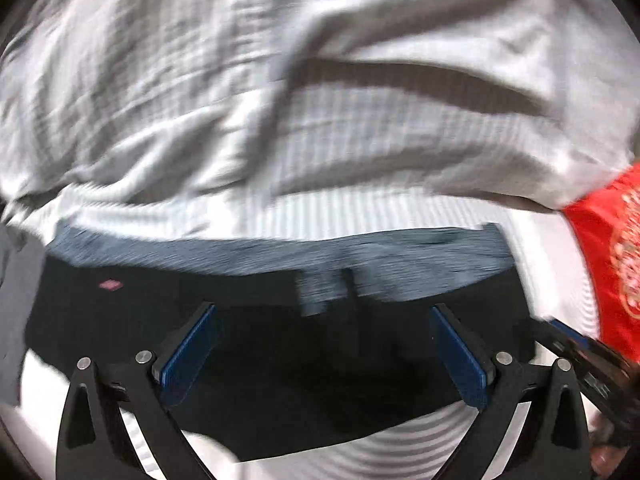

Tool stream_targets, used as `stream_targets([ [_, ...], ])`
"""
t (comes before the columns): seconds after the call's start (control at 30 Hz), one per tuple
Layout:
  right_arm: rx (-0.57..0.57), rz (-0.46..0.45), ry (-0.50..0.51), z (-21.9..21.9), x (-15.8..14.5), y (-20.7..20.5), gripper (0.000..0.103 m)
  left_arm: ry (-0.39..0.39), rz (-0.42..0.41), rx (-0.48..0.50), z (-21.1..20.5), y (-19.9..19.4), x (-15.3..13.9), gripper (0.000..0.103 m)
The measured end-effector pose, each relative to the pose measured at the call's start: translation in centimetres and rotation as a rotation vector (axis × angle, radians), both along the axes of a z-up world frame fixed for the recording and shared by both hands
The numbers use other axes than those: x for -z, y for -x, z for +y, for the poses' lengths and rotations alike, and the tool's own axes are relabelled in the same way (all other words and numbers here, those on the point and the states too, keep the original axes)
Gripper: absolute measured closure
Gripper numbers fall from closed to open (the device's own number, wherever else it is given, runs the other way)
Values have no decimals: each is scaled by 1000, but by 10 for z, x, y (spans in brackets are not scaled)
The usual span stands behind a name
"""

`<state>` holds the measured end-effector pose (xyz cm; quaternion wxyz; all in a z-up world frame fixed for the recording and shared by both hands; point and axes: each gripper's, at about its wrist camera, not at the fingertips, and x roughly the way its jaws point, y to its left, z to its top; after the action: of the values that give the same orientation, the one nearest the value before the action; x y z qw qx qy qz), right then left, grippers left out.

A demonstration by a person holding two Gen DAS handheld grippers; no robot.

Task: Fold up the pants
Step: 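Lay the folded end down with the right gripper and open it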

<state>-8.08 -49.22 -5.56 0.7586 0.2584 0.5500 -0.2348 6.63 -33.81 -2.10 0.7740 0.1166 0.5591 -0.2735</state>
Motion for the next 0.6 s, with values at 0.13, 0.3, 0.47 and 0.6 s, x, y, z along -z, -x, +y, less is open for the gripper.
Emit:
stream_targets([
  [0.13,35,-20,-97,-16,20,-7,75,42,79,75,-28,16,24,0],
  [0.3,45,-27,-176,-12,52,3,75,-49,223,48,-3,21,95,2],
  [0.47,-26,-11,-134,-2,52,1,75,-15,251,-13,20,14,90,2],
  [0.6,-25,6,-157,-6,44,-3,75,-54,211,-43,28,8,71,2],
])
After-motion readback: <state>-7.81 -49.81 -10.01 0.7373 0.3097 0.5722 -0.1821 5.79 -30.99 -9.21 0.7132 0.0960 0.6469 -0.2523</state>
